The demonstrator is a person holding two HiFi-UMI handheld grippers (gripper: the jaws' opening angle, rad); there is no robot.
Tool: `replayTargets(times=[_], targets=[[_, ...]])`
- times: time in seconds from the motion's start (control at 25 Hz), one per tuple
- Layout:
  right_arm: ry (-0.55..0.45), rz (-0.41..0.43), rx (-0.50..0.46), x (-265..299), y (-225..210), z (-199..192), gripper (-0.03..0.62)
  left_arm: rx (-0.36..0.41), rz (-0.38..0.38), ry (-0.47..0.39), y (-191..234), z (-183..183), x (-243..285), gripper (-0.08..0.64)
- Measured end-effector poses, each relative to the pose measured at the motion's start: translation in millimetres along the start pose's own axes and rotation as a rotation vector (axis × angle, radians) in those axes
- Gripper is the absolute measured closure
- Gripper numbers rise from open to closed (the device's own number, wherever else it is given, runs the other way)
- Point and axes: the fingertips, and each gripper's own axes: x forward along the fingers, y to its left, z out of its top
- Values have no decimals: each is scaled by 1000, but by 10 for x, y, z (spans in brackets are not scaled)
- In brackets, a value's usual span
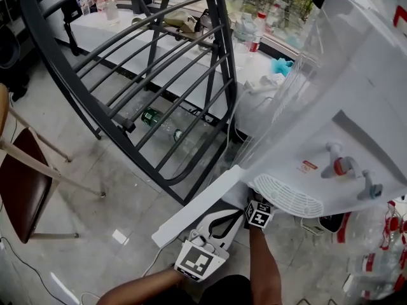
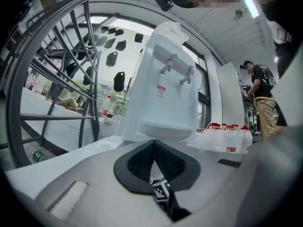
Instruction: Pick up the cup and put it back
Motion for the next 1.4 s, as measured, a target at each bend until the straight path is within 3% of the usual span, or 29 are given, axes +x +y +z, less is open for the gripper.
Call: replayTargets(times=[0.48, 0.84, 1.2, 1.4], targets=[[-12, 63, 8, -562, 244, -30, 342, 13, 2, -30, -153, 186, -183, 554], [13, 150, -12, -1458, 414, 34, 345, 34, -16, -50, -348, 591, -311, 554], [-18, 229, 26, -2462, 359, 559, 353, 69, 5, -85, -435, 1015, -419, 554], [-71, 283, -15, -3002, 408, 931, 353, 79, 7, -94, -481, 1216, -464, 554]])
